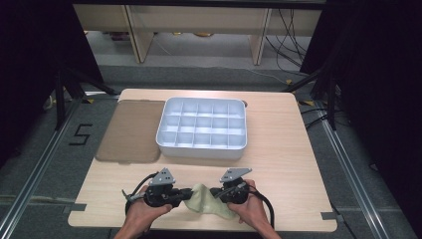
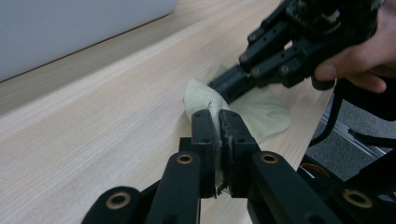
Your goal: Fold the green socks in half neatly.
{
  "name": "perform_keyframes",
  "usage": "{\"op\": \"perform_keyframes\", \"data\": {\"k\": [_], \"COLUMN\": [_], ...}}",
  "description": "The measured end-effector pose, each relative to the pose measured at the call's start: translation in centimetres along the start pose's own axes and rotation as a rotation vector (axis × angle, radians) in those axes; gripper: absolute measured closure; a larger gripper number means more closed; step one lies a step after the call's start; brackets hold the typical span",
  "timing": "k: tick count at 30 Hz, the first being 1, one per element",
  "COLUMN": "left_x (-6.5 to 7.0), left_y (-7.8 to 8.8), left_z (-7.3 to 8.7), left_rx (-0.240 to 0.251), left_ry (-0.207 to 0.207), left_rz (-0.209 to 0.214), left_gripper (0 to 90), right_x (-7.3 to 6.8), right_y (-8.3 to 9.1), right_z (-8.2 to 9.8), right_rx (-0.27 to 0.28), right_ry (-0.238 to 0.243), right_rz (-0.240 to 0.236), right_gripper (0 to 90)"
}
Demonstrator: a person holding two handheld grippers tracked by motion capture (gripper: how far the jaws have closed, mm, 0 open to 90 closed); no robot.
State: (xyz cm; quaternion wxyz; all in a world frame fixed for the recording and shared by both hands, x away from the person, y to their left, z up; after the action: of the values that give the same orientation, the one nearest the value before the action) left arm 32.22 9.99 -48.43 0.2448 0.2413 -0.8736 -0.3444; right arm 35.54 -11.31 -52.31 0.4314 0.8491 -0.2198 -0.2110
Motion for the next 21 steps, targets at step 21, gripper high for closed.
{"op": "perform_keyframes", "data": {"k": [21], "left_x": [-0.2], "left_y": [0.2], "left_z": [-0.2], "left_rx": [0.012], "left_ry": [-0.003], "left_rz": [0.003], "left_gripper": [84.5], "right_x": [-0.3], "right_y": [1.2], "right_z": [0.2], "right_rx": [0.031], "right_ry": [0.012], "right_rz": [-0.049], "right_gripper": [90.0]}}
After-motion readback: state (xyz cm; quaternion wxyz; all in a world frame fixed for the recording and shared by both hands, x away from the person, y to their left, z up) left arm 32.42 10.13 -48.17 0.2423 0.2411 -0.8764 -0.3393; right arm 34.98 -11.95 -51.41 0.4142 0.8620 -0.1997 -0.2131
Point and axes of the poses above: each handheld gripper's, and its own axes: y roughly backward along the jaws, z roughly out of its underside, x roughly to its right, the point moved 3 cm from there along -y, roughly forward along the jaws, and after that the axes turned 12 degrees about -x, right-handed, at the moved point
